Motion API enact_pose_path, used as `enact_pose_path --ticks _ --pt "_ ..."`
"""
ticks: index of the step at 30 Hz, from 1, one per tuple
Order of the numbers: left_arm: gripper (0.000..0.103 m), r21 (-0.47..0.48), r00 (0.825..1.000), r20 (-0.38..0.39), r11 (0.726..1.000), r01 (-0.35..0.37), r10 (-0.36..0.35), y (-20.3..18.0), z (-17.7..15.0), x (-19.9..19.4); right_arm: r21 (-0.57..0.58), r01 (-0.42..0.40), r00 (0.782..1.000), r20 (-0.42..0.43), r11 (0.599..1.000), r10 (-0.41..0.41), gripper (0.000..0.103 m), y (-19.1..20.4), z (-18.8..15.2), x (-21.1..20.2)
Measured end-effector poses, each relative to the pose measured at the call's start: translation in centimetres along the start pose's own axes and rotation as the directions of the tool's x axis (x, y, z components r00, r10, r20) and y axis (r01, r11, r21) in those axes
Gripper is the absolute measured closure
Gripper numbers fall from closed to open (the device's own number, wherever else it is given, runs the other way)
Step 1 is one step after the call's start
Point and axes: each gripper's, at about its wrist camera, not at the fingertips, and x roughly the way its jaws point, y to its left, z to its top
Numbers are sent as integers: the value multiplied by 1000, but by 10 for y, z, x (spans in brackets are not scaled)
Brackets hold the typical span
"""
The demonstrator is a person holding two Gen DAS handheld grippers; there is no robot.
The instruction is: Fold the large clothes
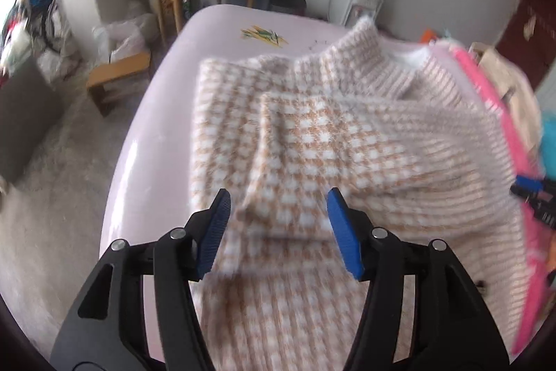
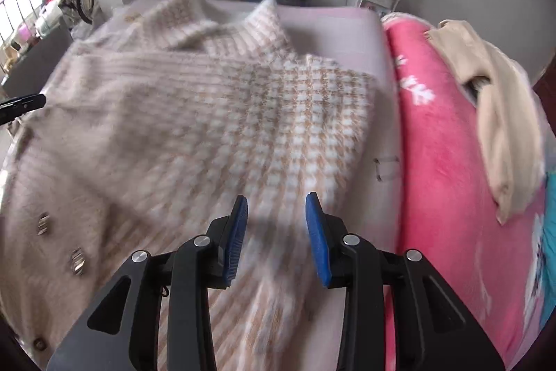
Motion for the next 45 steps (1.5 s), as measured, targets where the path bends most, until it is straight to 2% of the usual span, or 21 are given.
enact_pose_path --ticks 2,4,5,9,12,17,18,22,23,27,29,30,31,32,34,35,38,41,45 --pt "45 -11 1000 19 1000 4 -4 7 -13 -29 6 -5 999 36 1000 5 53 5 -22 -37" --pt "43 -3 999 34 1000 8 -8 12 -31 -56 26 -35 998 52 999 34 43 6 -43 -59" --pt "43 0 999 35 1000 10 -10 15 -45 -72 43 -58 997 47 997 56 42 7 -60 -73" --pt "42 -19 999 11 999 33 -33 27 -105 -118 132 -121 993 18 984 119 39 11 -121 -102" --pt "43 -81 998 -18 995 54 -55 40 -156 -138 240 -167 985 1 956 172 39 11 -171 -114" --pt "45 -191 994 -72 979 72 -87 54 -231 -146 378 -188 976 -28 907 214 39 9 -235 -116" --pt "49 -213 992 -74 974 80 -98 54 -244 -148 396 -194 974 -32 897 225 39 9 -243 -115" --pt "56 -267 988 -84 959 100 -127 49 -282 -148 455 -217 964 -37 864 262 39 14 -273 -114" --pt "57 -270 990 -81 959 90 -115 47 -290 -148 467 -224 961 -40 855 274 43 16 -279 -113" --pt "59 -235 996 -62 971 54 -70 36 -303 -153 462 -234 957 -43 855 286 51 34 -296 -111" --pt "59 -218 997 -66 975 31 -46 31 -306 -152 462 -243 955 -42 853 295 62 42 -300 -110" --pt "60 -213 997 -64 977 20 -34 29 -306 -152 462 -244 956 -36 853 293 64 44 -302 -110" --pt "70 -209 998 -62 978 18 -32 28 -306 -152 460 -244 957 -27 854 288 73 45 -303 -109" --pt "74 -205 998 -62 979 19 -32 27 -305 -152 459 -239 961 -18 856 278 86 46 -304 -107" --pt "91 -189 998 -57 982 -2 -9 24 -304 -153 482 -269 954 14 834 299 91 43 -304 -107" --pt "94 -173 999 -52 985 1 -10 22 -302 -155 489 -295 948 45 821 314 93 40 -304 -112" --pt "96 -125 1000 4 992 -9 9 16 -298 -177 464 -339 940 137 819 312 94 32 -299 -141" --pt "97 -100 997 78 995 0 7 17 -292 -210 410 -364 929 230 836 292 94 28 -288 -180" --pt "97 -86 993 113 995 48 -38 18 -288 -241 354 -350 926 273 867 263 94 29 -281 -210"
